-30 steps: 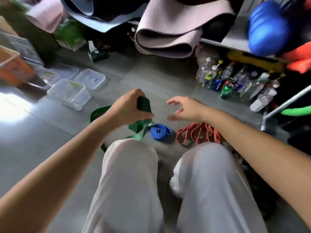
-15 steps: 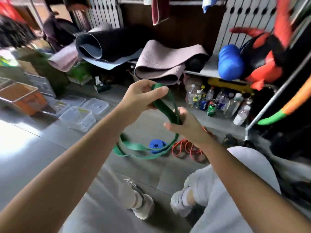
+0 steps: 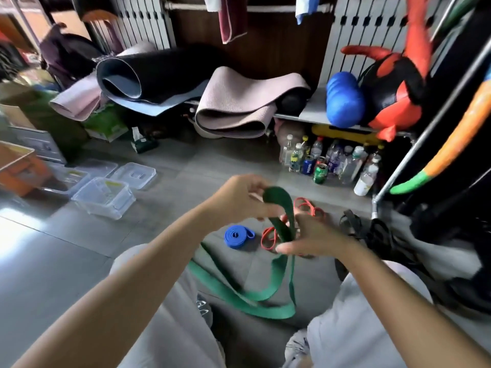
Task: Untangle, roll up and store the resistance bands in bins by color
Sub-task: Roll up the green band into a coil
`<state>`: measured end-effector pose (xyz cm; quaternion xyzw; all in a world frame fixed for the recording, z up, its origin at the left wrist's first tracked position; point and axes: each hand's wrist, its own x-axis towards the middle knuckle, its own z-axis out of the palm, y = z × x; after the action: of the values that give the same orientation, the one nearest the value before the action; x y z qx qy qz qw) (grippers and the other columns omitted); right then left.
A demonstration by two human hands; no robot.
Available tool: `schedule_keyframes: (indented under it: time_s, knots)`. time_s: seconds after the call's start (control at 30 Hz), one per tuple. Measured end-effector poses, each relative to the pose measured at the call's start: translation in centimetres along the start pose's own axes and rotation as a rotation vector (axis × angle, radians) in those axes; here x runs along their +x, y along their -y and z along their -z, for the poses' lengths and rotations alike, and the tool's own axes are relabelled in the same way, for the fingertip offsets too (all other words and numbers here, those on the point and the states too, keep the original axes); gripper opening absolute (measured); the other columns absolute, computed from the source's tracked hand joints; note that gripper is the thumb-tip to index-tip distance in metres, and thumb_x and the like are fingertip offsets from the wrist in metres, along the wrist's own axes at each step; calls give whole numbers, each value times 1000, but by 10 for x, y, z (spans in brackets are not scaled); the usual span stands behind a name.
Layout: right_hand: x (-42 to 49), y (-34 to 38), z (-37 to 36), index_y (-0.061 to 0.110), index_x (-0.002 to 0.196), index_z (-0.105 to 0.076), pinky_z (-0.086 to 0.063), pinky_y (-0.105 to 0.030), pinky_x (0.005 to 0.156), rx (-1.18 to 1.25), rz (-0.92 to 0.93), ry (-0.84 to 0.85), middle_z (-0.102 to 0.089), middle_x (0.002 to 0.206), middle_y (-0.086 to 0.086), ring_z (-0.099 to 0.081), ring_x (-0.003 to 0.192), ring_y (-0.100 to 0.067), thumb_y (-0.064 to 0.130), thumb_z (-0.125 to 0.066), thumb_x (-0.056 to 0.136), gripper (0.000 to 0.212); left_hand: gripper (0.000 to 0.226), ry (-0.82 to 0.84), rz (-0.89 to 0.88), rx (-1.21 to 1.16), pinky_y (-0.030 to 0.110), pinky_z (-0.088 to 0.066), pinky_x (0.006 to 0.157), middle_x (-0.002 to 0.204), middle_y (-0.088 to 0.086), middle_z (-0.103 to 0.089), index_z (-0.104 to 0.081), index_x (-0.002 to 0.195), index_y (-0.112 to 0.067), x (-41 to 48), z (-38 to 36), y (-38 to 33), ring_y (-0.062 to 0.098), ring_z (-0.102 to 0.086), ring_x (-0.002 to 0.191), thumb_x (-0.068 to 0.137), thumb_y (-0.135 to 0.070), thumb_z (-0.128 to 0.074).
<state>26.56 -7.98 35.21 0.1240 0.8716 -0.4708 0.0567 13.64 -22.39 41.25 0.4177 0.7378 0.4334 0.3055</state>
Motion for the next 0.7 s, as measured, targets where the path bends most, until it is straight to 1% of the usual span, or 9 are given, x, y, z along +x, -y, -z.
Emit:
schedule_keyframes:
  time_s: [0.07,0.13,0.27,0.33,0.43,0.5,0.57,0.63,0.7]
  knots:
    - [-2,-11,-17,29,95,-56,-43,-15,69,108,29,-29,-59,87,13,-57,78,6,19,-81,72,35,32,25,19,-28,42,-56,81,92,-5,-69,-66,95,-18,-4,-20,16,17,-68,72,68,-8,-81]
    - [-5,-20,-29,23,111,-56,-46,-18,77,257,47,-157,-64,98,12,-61,93,-2,21,-85,66,53,33,18,28,-101,46,-54,78,91,-6,-70,-66,92,-22,-8,-33,29,20,-69,72,68,-4,-80]
    - [-19,-39,-47,20,101,-64,-48,-23,82,280,50,-242,-68,95,2,-63,93,-9,41,-79,59,50,35,-19,-20,-411,30,-56,68,83,-2,-71,-65,93,-15,-18,-39,41,15,-67,67,67,6,-77]
    - [-25,-46,-57,25,97,-64,-44,-17,81,236,21,-207,-69,92,10,-63,91,0,43,-77,58,45,34,-33,-50,-622,28,-57,66,83,2,-73,-69,92,-12,-22,-39,44,18,-68,69,61,-4,-81]
    - [-31,-52,-68,14,94,-60,-46,-26,80,400,30,-253,-63,81,7,-59,81,-8,46,-85,51,59,49,-12,-68,-857,30,-57,68,86,6,-73,-75,90,-16,-23,-34,48,19,-70,76,46,-28,-92]
    - [-32,-49,-68,21,104,-58,-45,-26,87,437,60,-268,-63,91,12,-58,92,-9,60,-84,47,74,51,5,-64,-844,29,-57,70,88,6,-73,-75,93,-18,-25,-32,51,19,-70,79,48,-33,-91]
    - [-32,-39,-65,31,119,-53,-40,-25,99,393,98,-279,-62,114,16,-55,113,-5,64,-80,51,79,47,2,-33,-756,31,-57,73,91,7,-73,-74,96,-19,-26,-33,54,21,-69,81,52,-28,-89]
    - [-29,-27,-60,32,128,-47,-37,-21,103,393,146,-328,-58,129,13,-51,122,-5,48,-81,63,75,39,4,-20,-653,30,-56,72,93,8,-72,-73,95,-18,-28,-37,55,23,-68,81,57,-21,-81]
    - [-27,-18,-55,34,122,-51,-39,-13,98,405,171,-347,-62,122,19,-54,118,0,30,-80,69,61,42,16,-17,-595,31,-56,73,96,10,-72,-70,99,-15,-30,-40,55,24,-68,81,58,-18,-79]
